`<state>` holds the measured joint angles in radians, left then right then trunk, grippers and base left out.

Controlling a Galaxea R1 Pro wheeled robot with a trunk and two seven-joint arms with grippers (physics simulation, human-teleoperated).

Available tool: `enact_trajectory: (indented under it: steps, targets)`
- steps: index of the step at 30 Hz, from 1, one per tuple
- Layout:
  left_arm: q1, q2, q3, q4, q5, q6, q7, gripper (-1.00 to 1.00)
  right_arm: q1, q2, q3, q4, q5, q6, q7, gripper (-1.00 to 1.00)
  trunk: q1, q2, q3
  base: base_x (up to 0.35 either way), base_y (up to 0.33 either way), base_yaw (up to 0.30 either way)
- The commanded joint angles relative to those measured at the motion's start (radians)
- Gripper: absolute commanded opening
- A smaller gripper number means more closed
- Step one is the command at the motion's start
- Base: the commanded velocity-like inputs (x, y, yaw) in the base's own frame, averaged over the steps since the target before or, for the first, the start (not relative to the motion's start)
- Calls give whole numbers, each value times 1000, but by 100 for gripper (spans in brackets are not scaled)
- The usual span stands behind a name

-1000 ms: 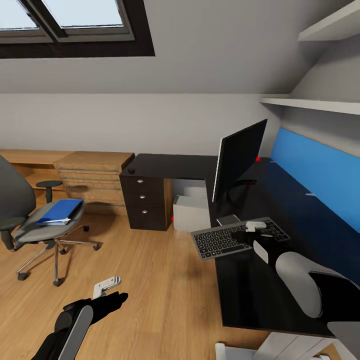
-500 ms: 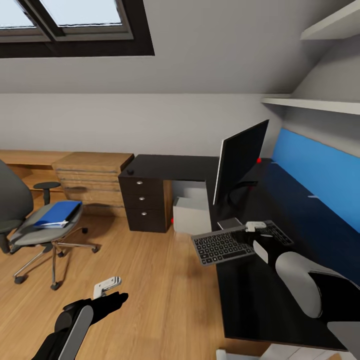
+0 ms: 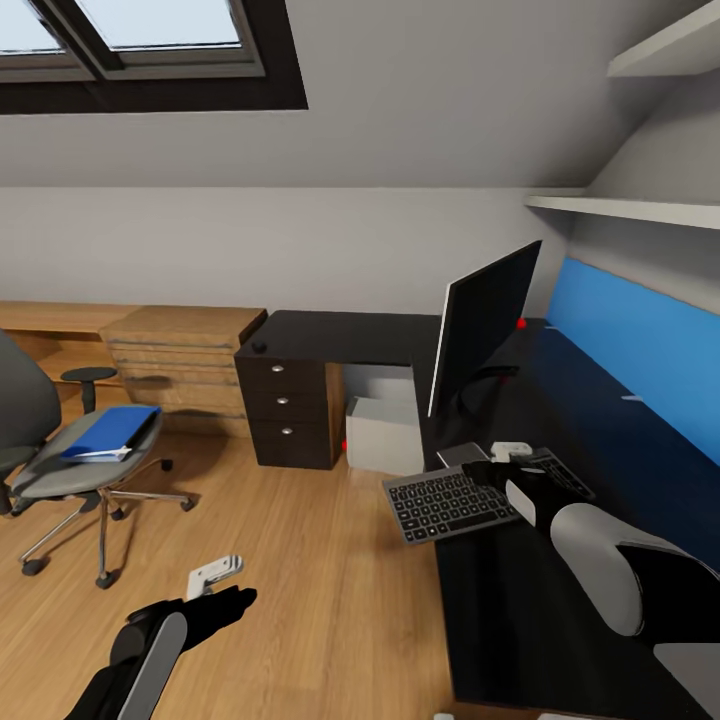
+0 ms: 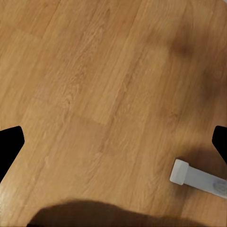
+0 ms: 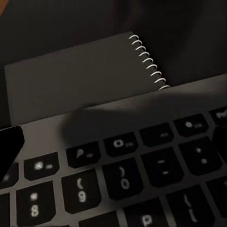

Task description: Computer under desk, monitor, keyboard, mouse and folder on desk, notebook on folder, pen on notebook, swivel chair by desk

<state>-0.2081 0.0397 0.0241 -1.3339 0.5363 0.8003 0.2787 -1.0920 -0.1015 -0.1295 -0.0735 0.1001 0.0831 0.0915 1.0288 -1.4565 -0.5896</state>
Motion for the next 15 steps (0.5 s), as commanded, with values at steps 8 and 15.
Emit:
enact_trajectory:
  steps: [8, 15]
  targets:
    - [-1, 0, -2, 5, 10, 3, 8, 100, 0, 1, -9, 0, 10, 6, 2, 100, 0, -1, -2, 13, 0, 46]
    - [-1, -1, -4, 7, 10, 3, 8, 100, 0, 1, -9, -1, 10, 6, 5, 100, 0, -1, -2, 2, 0, 23]
